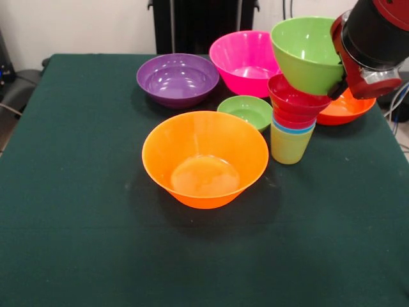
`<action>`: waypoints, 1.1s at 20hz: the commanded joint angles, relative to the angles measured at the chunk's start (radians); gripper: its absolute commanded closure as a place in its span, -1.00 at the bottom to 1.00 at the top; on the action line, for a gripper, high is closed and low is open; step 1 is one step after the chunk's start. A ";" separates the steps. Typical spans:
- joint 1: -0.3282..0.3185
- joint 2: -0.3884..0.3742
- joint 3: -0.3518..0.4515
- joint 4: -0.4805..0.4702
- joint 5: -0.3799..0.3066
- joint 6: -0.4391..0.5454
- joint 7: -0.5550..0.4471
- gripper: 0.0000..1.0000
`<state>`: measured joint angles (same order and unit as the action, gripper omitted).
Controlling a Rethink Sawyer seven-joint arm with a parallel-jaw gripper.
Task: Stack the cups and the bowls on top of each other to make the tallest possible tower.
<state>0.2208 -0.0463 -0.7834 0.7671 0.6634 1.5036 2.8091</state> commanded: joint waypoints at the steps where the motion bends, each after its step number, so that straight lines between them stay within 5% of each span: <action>1: -0.007 0.006 0.127 0.091 -0.018 -0.100 0.126 1.00; 22: -0.008 0.002 0.123 0.112 -0.031 -0.134 0.104 1.00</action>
<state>0.2207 -0.0464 -0.7832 0.8124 0.6634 1.4250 2.8091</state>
